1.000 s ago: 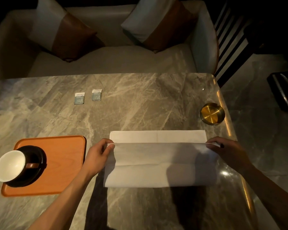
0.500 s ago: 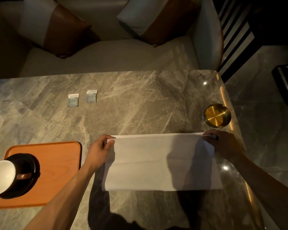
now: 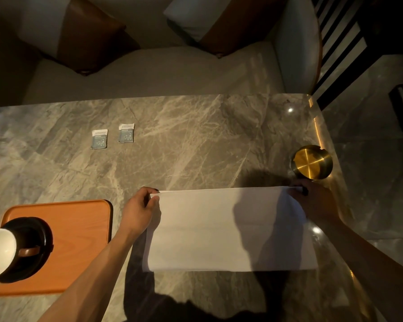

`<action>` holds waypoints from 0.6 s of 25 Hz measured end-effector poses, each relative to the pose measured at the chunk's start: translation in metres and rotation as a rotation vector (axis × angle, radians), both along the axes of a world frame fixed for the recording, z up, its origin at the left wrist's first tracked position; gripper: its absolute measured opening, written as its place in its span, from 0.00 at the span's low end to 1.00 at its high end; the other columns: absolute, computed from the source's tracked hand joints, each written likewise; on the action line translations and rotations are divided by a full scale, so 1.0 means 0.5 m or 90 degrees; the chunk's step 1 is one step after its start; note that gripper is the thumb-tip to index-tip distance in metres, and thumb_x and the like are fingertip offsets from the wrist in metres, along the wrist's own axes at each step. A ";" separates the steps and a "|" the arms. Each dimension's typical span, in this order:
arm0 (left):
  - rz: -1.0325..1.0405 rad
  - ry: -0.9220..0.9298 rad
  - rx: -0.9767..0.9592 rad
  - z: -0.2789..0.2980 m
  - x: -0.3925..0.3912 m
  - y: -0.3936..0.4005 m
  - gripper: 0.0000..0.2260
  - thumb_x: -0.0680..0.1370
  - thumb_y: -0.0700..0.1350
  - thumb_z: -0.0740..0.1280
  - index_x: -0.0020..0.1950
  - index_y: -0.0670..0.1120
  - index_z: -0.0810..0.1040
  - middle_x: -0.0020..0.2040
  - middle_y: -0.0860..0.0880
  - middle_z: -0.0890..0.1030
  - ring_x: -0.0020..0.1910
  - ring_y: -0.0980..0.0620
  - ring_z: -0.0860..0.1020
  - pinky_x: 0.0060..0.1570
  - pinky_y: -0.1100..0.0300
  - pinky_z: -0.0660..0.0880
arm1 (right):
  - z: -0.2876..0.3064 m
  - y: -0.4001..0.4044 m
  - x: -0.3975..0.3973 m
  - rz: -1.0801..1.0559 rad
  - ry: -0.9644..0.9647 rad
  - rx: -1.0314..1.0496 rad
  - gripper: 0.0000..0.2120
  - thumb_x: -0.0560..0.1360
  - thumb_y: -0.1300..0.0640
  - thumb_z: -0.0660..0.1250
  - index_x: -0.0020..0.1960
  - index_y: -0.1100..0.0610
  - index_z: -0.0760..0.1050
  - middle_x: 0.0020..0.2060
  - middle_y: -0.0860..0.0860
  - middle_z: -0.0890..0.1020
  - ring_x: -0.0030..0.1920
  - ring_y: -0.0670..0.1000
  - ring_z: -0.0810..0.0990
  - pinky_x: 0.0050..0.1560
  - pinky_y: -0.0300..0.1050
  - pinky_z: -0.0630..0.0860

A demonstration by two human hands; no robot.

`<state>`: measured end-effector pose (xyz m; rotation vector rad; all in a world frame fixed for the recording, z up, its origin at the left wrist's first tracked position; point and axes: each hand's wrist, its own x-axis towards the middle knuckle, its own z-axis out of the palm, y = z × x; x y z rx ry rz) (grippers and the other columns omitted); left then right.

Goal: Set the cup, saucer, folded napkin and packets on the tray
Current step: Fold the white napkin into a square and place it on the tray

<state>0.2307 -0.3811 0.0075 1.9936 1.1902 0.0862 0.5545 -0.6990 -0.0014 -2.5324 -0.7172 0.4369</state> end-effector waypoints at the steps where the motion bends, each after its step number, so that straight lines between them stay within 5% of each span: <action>1: -0.001 0.006 0.014 -0.002 -0.003 0.000 0.04 0.80 0.44 0.66 0.52 0.52 0.78 0.42 0.58 0.79 0.41 0.59 0.77 0.37 0.64 0.70 | -0.003 0.002 -0.001 -0.011 -0.009 -0.004 0.05 0.75 0.53 0.72 0.49 0.53 0.81 0.39 0.53 0.85 0.39 0.51 0.79 0.41 0.44 0.72; 7: 0.000 0.038 0.038 -0.010 -0.007 0.007 0.05 0.80 0.42 0.67 0.55 0.49 0.78 0.47 0.50 0.81 0.44 0.52 0.79 0.42 0.59 0.72 | -0.009 0.009 -0.004 -0.014 -0.024 -0.001 0.08 0.74 0.50 0.72 0.48 0.54 0.81 0.40 0.54 0.85 0.41 0.56 0.82 0.46 0.53 0.79; 15: -0.017 0.088 0.079 -0.009 0.012 0.005 0.09 0.80 0.37 0.61 0.57 0.43 0.78 0.54 0.43 0.82 0.50 0.45 0.79 0.47 0.57 0.72 | -0.009 0.017 -0.013 -0.049 -0.047 -0.020 0.11 0.75 0.49 0.71 0.49 0.58 0.81 0.40 0.57 0.85 0.42 0.59 0.82 0.43 0.50 0.76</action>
